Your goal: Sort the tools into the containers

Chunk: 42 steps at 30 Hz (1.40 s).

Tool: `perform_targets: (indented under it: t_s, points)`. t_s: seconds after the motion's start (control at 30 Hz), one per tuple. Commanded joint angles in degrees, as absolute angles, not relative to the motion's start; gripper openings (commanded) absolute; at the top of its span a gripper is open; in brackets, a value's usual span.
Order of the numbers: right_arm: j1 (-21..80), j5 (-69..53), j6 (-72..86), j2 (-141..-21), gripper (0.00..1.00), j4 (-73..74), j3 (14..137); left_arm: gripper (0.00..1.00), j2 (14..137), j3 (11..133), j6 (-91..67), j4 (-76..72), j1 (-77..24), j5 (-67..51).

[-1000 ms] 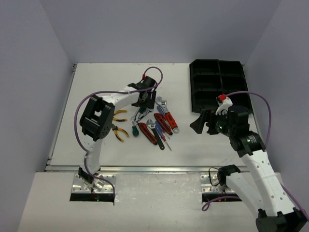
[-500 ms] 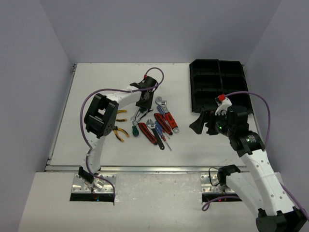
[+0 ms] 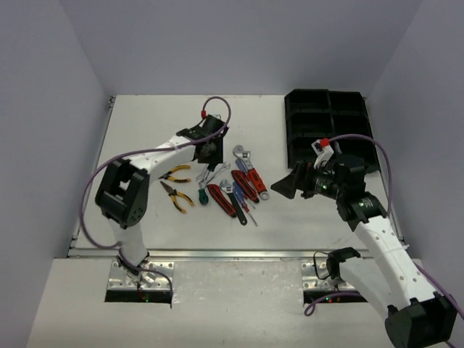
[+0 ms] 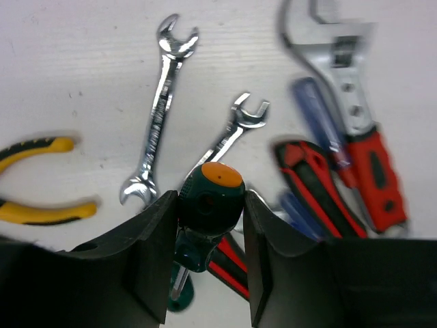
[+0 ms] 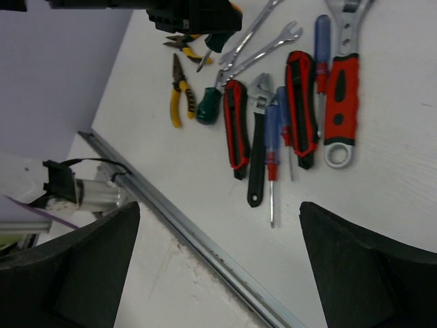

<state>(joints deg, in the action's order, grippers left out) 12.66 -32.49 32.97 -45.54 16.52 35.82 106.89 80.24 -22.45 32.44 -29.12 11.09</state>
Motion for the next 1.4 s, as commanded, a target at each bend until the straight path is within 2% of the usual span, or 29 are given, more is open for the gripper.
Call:
perform_targets:
  t_s: [0.0,0.1,0.23,0.3,0.53,0.73,0.8,0.87,0.93,1.0,1.03,1.07,1.17,1.2,1.23,1.33,1.37]
  points:
    - [15.51,-41.51,39.93,-47.48,0.99,-4.59,34.42,0.0,91.6,74.31,-31.0,20.89,-32.03,2.59]
    - [20.4,-38.85,41.35,-51.3,0.99,-12.88,34.57,0.0,81.4,61.78,-43.8,5.89,-32.86,-8.49]
    - [24.08,-34.28,41.78,-55.26,0.99,-14.78,37.17,0.0,73.5,51.22,-55.8,-10.9,-34.8,-12.89]
    - [25.14,-34.5,41.28,-57.01,0.98,-14.69,38.8,0.0,71.56,49.34,-58.94,-14.2,-36.14,-13.51]
    - [30.64,-30.2,37.94,-61.71,0.8,-10.58,42.41,0.0,70.01,46.49,-62.86,-22.16,-39.22,-15.39]
    - [31.1,-28.21,37.53,-62.05,0.73,-9.63,41.66,0.0,69.97,45.44,-64.69,-25.05,-39.8,-17.14]
    - [31.11,-28.49,37.7,-61.83,0.63,-10.5,40.81,0.0,70.06,45.26,-65.16,-25.05,-40.4,-16.87]
    - [31.11,-28.33,37.9,-61.46,0.35,-11.35,40.09,0.0,70.27,45.46,-64.84,-24.81,-41.04,-16.57]
    - [31.11,-27.84,38.06,-60.97,0.11,-12.95,39.52,0.0,70.95,45.71,-64.58,-24.33,-41.5,-16.36]
    - [31.11,-26.47,38.27,-59.96,0.07,-13.61,38.99,0.0,71.63,46.17,-63.84,-23.73,-41.91,-16.5]
    - [31.06,-25.72,38.32,-59.68,0.03,-13.66,38.94,0.03,71.9,46.32,-63.29,-23.66,-42.01,-16.52]
    - [31.03,-24.42,38.28,-59.41,0.0,-13.18,39.11,0.15,72.3,46.36,-62.26,-23.95,-42.24,-16.25]
    - [31.11,-19.57,38.06,-58.89,0.0,-7.97,40.33,0.8,72.6,47.01,-59.1,-22.87,-42.62,-14.44]
    - [31.06,-18.2,37.88,-58.89,0.0,-6.37,40.63,0.93,72.54,48.11,-57.46,-20.26,-42.51,-12.81]
    - [31.03,-17.06,37.83,-58.85,0.0,-4.79,40.81,1.0,72.51,50.02,-55.21,-16.43,-42.48,-10.37]
    - [30.95,-12.28,38.06,-58.72,0.0,-1.47,40.87,1.0,72.31,59.76,-48.66,-0.77,-42.18,-1.61]
    - [30.98,-10.63,38.04,-58.84,0.0,-0.41,40.97,1.0,71.94,61.8,-47.14,0.01,-41.32,1.03]
